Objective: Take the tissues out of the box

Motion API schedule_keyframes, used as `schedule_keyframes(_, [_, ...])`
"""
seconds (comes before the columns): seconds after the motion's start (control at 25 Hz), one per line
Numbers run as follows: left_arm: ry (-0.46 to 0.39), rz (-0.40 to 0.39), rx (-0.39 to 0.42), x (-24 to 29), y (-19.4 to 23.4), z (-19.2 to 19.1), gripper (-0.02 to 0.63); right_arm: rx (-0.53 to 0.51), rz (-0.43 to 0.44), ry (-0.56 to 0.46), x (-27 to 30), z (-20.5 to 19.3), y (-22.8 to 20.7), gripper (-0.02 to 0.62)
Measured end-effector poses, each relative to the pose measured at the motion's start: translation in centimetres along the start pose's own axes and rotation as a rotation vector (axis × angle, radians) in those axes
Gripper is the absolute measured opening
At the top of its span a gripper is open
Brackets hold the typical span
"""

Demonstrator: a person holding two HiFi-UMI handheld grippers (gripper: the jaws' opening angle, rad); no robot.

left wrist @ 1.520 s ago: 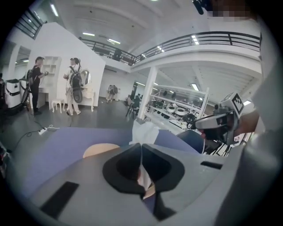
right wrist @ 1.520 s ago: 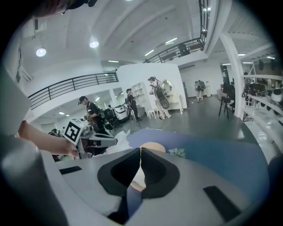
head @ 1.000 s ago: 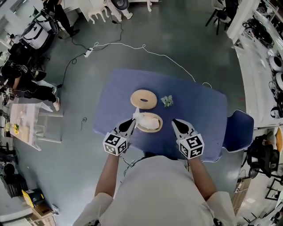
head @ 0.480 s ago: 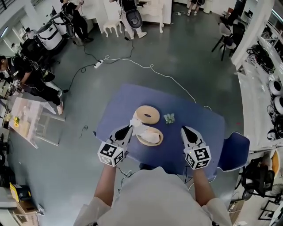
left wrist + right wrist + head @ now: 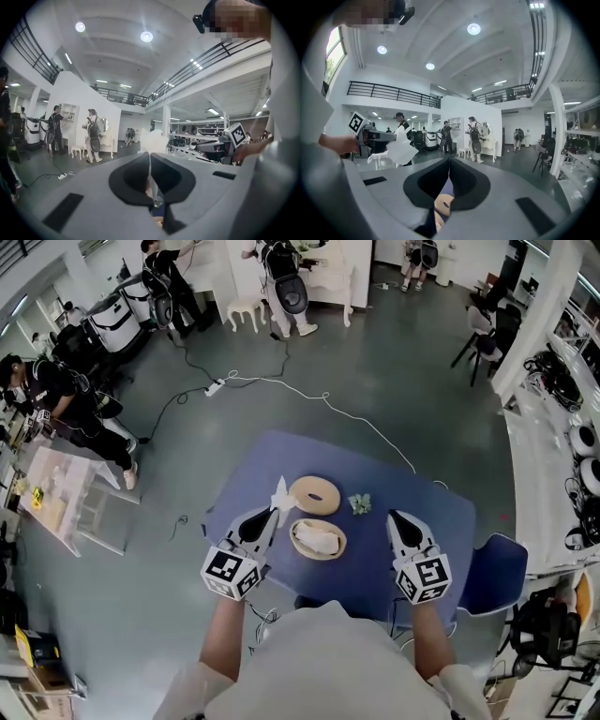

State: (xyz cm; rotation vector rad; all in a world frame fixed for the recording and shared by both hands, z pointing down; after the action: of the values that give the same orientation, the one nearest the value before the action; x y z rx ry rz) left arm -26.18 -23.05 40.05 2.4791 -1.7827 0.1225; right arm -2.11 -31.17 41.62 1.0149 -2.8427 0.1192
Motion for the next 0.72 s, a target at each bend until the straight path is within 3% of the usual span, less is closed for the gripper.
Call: schedule_keyframes(0.72, [-0.007, 0.0, 0.004, -0.5, -0.9, 0.4, 0.011, -0.011, 0.04, -0.027, -0.6, 0.6, 1.3, 0.029])
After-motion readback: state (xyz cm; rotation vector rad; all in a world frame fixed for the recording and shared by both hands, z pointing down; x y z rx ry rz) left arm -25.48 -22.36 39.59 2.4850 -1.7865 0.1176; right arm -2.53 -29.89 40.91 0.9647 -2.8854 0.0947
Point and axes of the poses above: the fingertips, and each gripper's own axes: x forward along the fingers, y to its left, z out of its top, the point moved 1 cm from there along -x, backward along the fingers, and after that the axes turned 2 degrees about x, right-handed, at the moved point
